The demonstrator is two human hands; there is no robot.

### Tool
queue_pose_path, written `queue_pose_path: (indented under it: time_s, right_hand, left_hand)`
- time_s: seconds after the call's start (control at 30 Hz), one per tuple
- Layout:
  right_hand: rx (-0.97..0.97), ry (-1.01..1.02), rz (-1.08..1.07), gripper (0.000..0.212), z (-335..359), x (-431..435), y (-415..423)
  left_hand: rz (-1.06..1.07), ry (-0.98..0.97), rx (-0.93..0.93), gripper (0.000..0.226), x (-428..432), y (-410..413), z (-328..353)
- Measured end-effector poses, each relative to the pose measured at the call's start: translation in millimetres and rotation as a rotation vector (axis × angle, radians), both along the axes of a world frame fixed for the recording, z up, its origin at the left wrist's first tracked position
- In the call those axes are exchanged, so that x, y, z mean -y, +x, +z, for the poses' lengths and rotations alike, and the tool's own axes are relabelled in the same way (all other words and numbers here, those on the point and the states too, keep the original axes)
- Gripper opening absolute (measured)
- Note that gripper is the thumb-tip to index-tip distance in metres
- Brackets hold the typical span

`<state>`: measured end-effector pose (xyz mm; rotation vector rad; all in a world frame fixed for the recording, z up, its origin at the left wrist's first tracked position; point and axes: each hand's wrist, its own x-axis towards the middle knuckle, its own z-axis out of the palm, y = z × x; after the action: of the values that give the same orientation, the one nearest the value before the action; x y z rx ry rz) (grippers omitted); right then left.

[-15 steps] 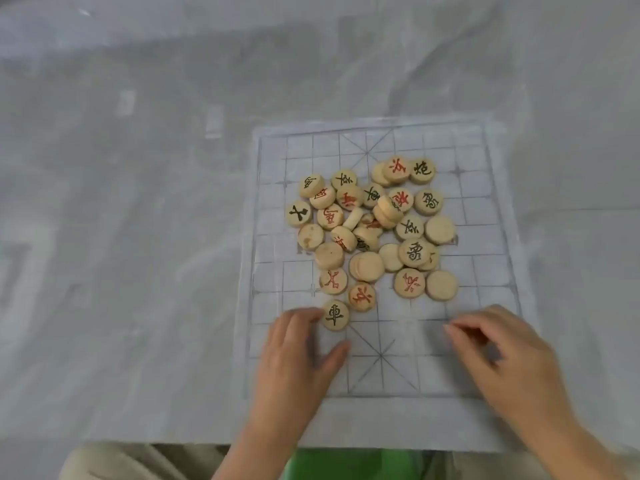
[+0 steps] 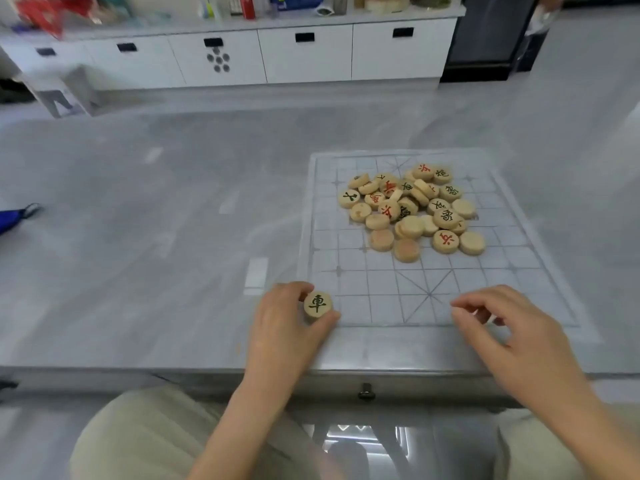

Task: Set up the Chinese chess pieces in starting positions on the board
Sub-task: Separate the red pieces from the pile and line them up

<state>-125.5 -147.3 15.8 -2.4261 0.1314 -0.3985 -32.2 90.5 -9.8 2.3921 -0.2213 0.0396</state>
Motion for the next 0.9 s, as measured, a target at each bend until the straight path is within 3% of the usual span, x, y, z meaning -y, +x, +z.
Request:
queue_pose_path:
  time_s: [0.3,0.33,0.4,0.47,0.57,0.67,0.9]
  right_hand:
    - [-0.040,-0.032,0.074,0.007,-5.7,-22.9,-35.8]
    - [-0.051,-0.033,0.085,0.001,-7.4,-20.5,-35.6]
    - [-0.057,-0.046,0.105,0.014,-10.4,-15.9,-33.8]
    - [-0.068,-0.049,0.104,0.010,-15.3,-12.3,-30.3]
    - [-0.124,-0.053,0.080,0.003,-19.7,-5.9,-24.6]
    - [-0.151,-0.073,0.074,0.002,-17.8,0.7,-13.7]
    - [-0.200,-0.202,0.028,0.023,-21.0,29.3,43.2]
  left_hand:
    - [0.090,0.032,-0.026,0.046,-21.1,-5.6,-13.4]
    - [0.092,0.042,-0.026,0.048,-20.4,-5.0,-13.1]
    - [0.074,0.075,-0.031,0.057,-20.5,-3.8,-14.7]
    - [0.038,0.097,-0.024,0.059,-23.9,-2.6,-16.7]
    - [-0.007,0.078,-0.024,0.038,-23.9,2.8,-9.3]
    - [-0.006,-0.075,-0.077,0.022,-9.2,28.8,8.7]
    - [-0.030,0.044,-0.035,0.017,59.1,138.0,1.1]
